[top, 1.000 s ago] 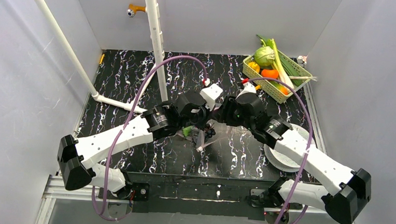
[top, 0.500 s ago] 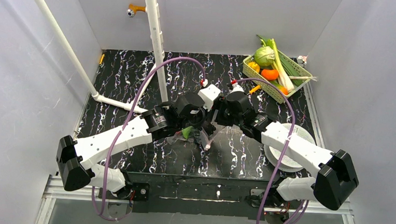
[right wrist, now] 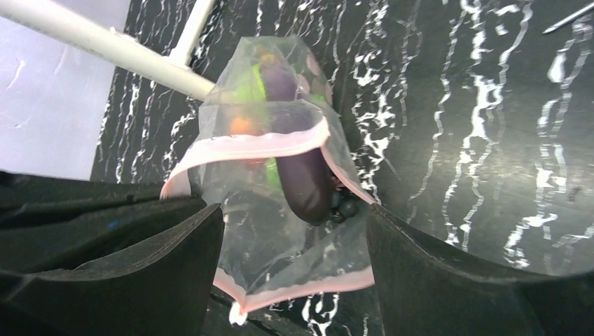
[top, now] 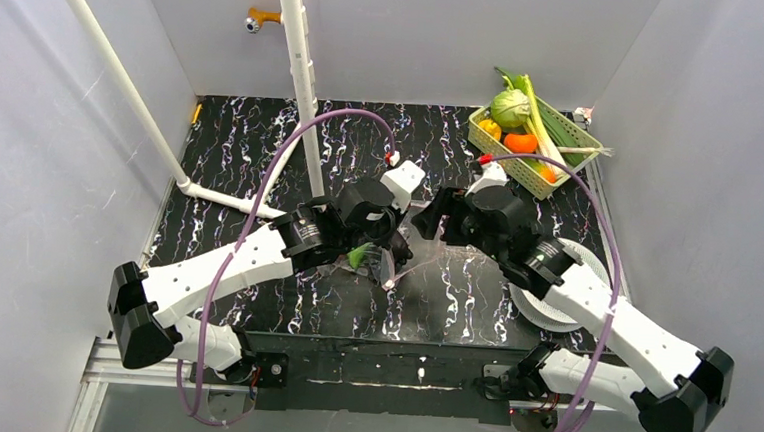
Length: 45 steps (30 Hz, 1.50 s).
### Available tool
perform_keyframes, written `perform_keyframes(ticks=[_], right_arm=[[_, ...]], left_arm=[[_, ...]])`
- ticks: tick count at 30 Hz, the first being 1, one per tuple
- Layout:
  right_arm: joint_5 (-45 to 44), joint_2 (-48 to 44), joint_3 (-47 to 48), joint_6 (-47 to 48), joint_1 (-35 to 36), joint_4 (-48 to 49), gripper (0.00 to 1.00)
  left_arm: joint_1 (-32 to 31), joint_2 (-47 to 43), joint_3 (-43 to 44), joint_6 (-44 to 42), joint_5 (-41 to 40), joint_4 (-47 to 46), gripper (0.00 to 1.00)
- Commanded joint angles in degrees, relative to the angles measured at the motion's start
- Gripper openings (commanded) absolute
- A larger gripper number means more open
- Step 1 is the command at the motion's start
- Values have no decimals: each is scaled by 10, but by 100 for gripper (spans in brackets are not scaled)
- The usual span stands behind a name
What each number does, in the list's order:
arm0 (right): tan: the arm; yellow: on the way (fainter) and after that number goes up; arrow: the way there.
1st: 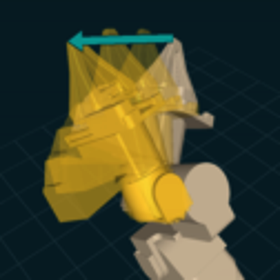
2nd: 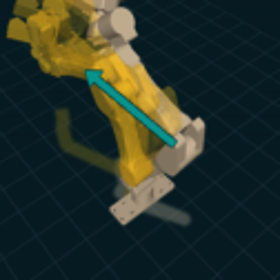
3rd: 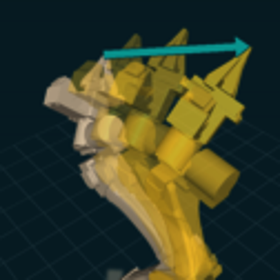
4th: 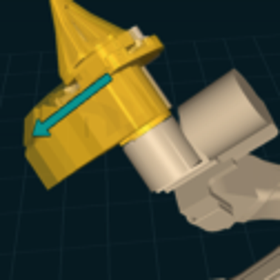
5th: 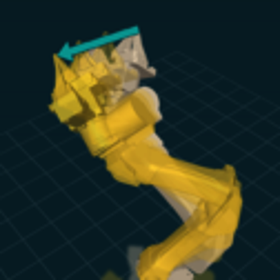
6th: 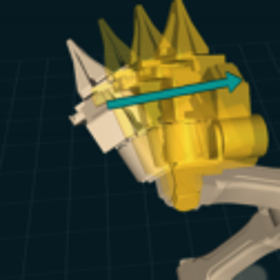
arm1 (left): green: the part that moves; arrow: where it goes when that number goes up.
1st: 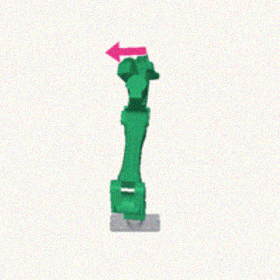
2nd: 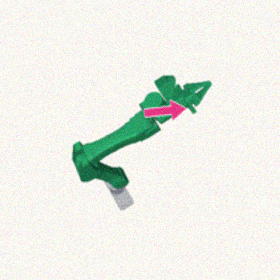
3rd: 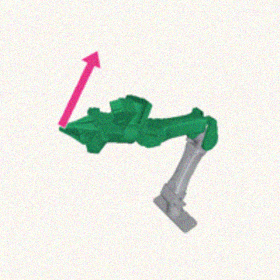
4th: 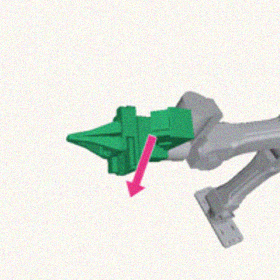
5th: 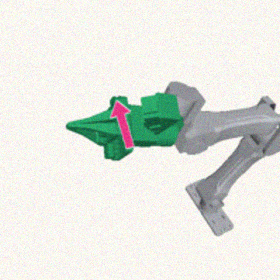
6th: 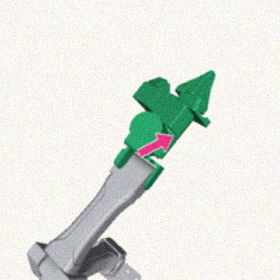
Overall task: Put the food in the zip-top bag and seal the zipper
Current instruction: Place the fake vegetable in the zipper food storage bag, then pick up the fake fruit from the bin.
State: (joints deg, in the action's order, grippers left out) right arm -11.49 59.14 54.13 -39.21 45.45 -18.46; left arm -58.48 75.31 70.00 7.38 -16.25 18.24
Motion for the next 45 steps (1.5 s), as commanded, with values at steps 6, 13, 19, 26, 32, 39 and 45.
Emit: perform_keyframes(ticks=[6, 13, 19, 26, 32, 39, 45], right_arm=[[-167, -76, -6, 72, 1, -56, 86], [-264, -74, -25, 66, 1, -84, 95], [-289, -86, -44, 58, -3, -57, 98], [-235, -72, -75, 35, -75, -6, 98], [-100, -21, -72, 1, -182, -16, 98], [-53, 25, -37, 25, -251, -29, 98], [-40, 93, 27, 50, -309, -34, 98]], left_arm=[[-3, 12, 9, 0, -16, -4, 0], [-4, 21, 11, 1, -19, 1, 0], [-4, 29, 14, 2, -16, 3, 0], [-4, 37, 18, 7, -11, 8, 0], [-4, 36, 19, 8, -12, 8, 0], [-5, 38, 19, 8, -13, 9, 0], [-5, 41, 18, 12, -7, 9, 0]])
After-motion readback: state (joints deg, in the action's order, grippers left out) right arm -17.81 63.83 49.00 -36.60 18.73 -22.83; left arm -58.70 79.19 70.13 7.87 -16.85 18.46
